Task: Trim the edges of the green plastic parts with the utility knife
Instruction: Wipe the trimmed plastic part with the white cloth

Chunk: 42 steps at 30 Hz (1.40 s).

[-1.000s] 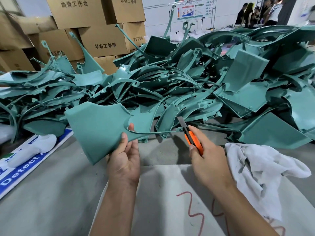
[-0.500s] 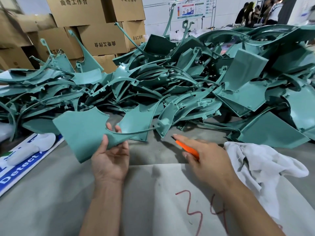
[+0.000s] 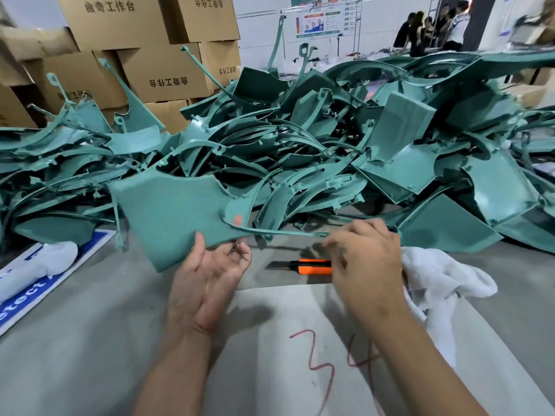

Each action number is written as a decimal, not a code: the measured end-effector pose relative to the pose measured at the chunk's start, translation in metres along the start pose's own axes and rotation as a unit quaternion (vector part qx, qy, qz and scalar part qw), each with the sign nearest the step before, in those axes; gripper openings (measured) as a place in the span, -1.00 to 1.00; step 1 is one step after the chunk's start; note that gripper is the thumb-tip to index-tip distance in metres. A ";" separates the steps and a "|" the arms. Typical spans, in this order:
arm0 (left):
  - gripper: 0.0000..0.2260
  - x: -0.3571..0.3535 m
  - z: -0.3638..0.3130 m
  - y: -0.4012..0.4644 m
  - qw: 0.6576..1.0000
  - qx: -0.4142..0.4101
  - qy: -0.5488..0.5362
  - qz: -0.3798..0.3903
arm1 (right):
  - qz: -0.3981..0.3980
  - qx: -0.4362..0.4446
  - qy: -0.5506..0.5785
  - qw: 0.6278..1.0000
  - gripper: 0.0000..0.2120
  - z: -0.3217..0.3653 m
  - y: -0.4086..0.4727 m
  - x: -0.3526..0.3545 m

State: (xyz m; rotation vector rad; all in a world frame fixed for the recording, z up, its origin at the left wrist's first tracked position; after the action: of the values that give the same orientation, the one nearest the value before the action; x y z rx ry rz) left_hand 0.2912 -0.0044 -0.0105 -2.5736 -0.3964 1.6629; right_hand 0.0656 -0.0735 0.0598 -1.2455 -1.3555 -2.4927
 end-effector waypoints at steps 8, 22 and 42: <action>-0.58 0.005 0.030 0.010 0.949 0.028 0.299 -0.093 | 0.329 -0.148 -0.157 0.919 -0.56 -0.082 -0.022 0.020; -0.61 -0.005 0.013 0.003 0.996 -0.014 0.079 -0.033 | -0.153 -0.164 0.178 0.958 -0.83 -0.087 0.009 0.084; -0.61 -0.042 -0.008 -0.019 0.989 -0.065 -0.009 0.132 | 0.051 -0.285 0.627 0.723 -0.57 -0.035 -0.023 -0.071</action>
State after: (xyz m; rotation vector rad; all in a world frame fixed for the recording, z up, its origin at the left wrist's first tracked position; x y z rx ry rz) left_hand 0.2786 0.0049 0.0338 -2.8140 -0.1772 1.7971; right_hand 0.0827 -0.1069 -0.0135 0.5124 -0.1471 -2.6519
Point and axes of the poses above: each hand's wrist, its own y-axis towards the middle knuckle, its own x-axis out of the back of the hand, z = x × y, the point moved 10 cm from there along y, towards the middle knuckle, and after that the axes turned 11 degrees about x, right-handed, at the moved point
